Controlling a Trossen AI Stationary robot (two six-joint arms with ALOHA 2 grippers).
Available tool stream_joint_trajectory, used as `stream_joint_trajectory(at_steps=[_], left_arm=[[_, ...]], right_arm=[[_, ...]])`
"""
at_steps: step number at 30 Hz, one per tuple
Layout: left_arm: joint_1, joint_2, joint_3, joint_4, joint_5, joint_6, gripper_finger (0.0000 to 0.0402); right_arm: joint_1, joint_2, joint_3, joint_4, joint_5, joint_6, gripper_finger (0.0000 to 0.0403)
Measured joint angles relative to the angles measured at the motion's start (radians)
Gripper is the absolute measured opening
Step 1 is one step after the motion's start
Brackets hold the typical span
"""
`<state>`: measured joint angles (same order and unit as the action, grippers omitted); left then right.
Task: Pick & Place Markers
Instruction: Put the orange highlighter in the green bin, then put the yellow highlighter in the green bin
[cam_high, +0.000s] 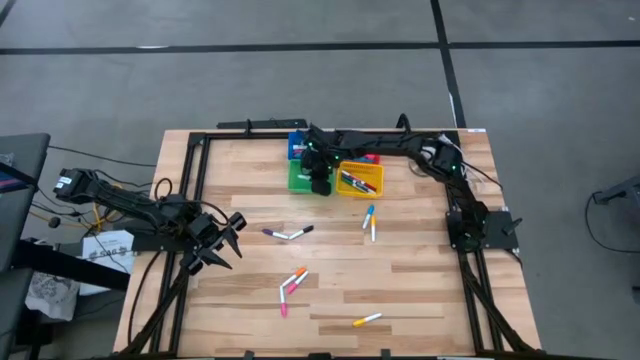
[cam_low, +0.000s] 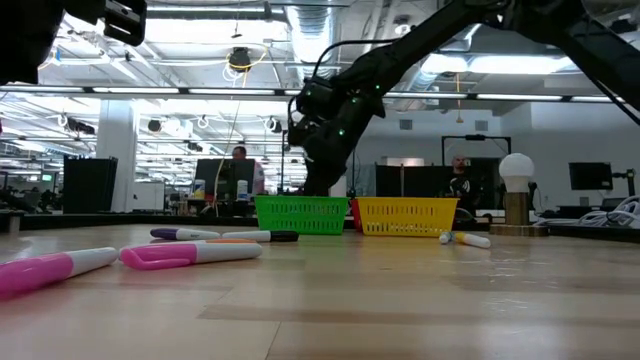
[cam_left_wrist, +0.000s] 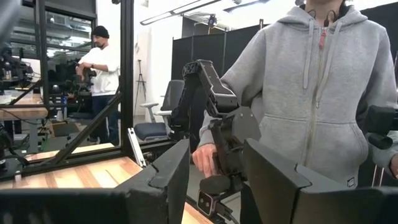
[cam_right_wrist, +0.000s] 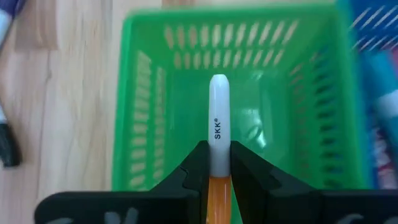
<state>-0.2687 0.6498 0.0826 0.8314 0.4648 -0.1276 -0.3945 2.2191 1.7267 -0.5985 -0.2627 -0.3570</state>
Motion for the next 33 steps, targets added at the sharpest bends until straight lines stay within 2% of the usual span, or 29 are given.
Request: stream_joint_trajectory(at_steps=[7, 19, 23, 28, 33], left_arm=[[0.000, 0.000, 0.000, 0.000, 0.000, -0.004, 0.0150], [0.000, 0.000, 0.000, 0.000, 0.000, -0.004, 0.0150], [0.000, 0.000, 0.000, 0.000, 0.000, -0.004, 0.0150], [0.000, 0.000, 0.000, 0.000, 0.000, -0.008, 0.0150], [0.000, 0.000, 0.000, 0.000, 0.000, -0.010, 0.0150]], right_arm=[[0.015, 0.014, 0.002, 0.013, 0.018, -0.006, 0.0052], [0.015, 0.010, 0.023, 0.005, 0.000, 0.012, 0.0102], [0.016, 0.009, 0.113, -0.058, -0.003, 0.043, 0.0101], [0.030, -0.001, 0.290, -0.192, -0.073, 0.016, 0.0089], [0.063, -0.047, 0.402, -0.227, -0.078, -0.006, 0.0068]])
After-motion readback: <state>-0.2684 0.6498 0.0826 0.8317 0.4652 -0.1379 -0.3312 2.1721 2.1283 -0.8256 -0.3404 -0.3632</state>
